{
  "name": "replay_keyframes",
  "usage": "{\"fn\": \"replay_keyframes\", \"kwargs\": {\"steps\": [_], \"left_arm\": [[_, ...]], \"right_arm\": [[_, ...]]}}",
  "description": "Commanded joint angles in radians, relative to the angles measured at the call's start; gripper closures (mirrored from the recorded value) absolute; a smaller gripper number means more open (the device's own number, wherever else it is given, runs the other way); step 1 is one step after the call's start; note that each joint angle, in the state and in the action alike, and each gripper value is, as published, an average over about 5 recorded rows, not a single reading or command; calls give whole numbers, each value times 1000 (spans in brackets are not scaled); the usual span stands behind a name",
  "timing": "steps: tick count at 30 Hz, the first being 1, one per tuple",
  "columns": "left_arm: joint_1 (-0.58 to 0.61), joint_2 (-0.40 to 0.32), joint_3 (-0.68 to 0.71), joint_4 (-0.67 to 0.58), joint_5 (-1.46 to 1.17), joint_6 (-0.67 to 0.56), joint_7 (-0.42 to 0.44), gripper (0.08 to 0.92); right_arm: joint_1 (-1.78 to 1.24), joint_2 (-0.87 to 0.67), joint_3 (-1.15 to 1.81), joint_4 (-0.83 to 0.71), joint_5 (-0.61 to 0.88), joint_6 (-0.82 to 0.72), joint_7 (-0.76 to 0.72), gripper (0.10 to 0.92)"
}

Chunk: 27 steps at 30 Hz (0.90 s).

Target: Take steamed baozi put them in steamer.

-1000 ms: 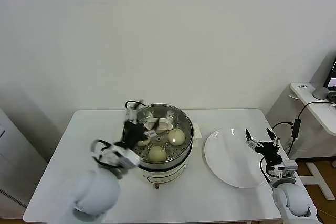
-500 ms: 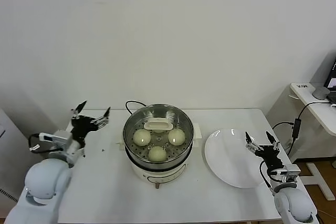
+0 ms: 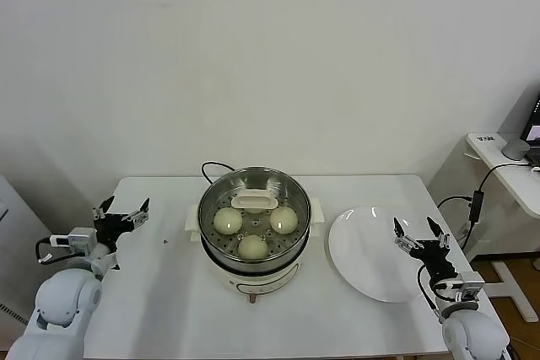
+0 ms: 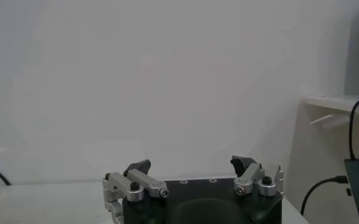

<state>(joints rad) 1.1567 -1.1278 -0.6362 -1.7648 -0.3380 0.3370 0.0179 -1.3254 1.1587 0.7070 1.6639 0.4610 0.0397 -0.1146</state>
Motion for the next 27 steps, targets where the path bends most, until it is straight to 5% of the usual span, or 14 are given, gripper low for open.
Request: {"fn": "replay_keyframes", "kwargs": {"steps": [1, 27], "left_arm": [[47, 2, -19, 74, -34, -46, 13, 177], [126, -8, -10, 33, -40, -54, 41, 177]], "right_arm": [[-11, 6, -1, 7, 0, -11, 7, 203], [-24, 20, 0, 15, -26, -36, 15, 203]]}}
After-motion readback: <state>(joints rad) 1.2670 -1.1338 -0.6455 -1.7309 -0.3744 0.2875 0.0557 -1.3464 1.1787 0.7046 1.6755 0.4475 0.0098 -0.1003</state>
